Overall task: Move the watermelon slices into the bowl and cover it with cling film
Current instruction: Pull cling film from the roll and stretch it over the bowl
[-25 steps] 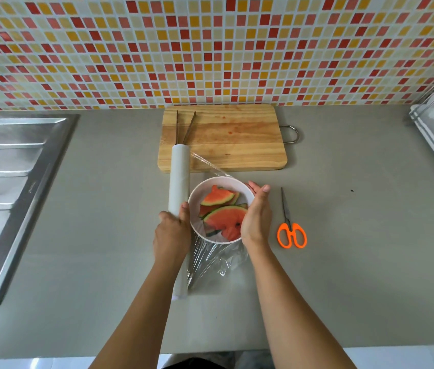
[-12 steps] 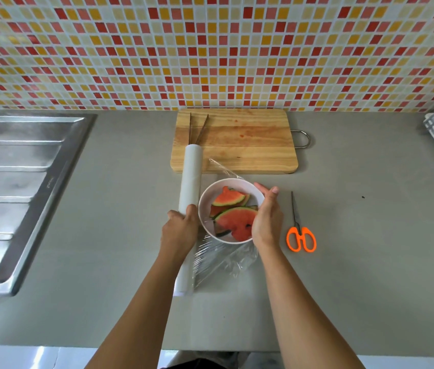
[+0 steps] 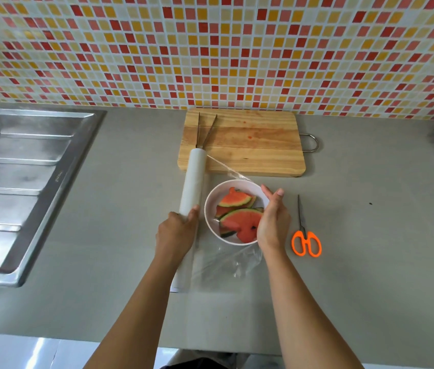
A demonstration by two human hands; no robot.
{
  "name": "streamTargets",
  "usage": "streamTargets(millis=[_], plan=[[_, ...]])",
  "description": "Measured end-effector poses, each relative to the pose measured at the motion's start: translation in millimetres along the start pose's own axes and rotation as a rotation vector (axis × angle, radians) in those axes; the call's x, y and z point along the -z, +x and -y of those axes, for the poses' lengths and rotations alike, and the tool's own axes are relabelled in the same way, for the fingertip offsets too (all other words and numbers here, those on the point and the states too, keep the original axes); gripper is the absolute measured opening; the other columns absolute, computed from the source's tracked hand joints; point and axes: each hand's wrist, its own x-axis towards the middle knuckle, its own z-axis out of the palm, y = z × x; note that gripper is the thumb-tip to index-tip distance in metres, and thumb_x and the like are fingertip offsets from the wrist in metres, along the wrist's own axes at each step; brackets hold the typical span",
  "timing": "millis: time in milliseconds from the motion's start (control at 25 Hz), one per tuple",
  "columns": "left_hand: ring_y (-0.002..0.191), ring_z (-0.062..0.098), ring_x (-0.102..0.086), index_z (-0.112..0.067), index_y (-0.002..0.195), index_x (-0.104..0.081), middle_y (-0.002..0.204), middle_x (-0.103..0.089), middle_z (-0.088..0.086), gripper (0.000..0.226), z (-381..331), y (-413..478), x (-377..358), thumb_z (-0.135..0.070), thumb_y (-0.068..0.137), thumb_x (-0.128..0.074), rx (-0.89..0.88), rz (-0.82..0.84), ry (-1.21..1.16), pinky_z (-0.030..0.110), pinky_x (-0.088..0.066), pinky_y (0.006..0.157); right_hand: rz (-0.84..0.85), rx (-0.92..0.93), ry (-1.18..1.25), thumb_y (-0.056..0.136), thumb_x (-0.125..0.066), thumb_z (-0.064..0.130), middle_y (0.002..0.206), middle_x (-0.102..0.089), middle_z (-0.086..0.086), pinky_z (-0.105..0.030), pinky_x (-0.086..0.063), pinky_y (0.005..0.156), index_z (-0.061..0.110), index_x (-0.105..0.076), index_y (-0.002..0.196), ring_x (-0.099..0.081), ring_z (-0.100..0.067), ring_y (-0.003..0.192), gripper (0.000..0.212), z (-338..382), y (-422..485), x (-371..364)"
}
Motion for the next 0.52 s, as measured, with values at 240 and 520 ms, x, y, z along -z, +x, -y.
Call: streamTargets(millis=[240,520], plan=[[0.076,0.020,-0.053,-0.012,0.096,-0.043,0.085,-0.054,0.000,0.059,11.3,-0.9,3.6,-0.069,0.082,-0.042,0.026,0.074,-0.180,0.033,-0.038,0.060,-0.031,0.016,0.006,0.096,-0.020,0.051,0.118,-0.067,0.004,-0.020,-0.035,0.086,0.025,-0.068,0.110,-0.056,-0.010,0.109,0.057,-0.8,1.7,-1.2],[0.081,0.023,-0.060,-0.015,0.091,-0.058,0.089,-0.062,0.005,0.053,38.1,2.8,21.4,-0.064,0.073,-0.054,-0.019,0.238,-0.269,0.035,-0.048,0.068,-0.058,0.019,0.012,0.096,-0.020,0.052,0.109,-0.067,0.009,-0.020,-0.036,0.084,0.024,-0.069,0.109,-0.057,-0.008,0.103,0.057,-1.1,1.5,-1.1]])
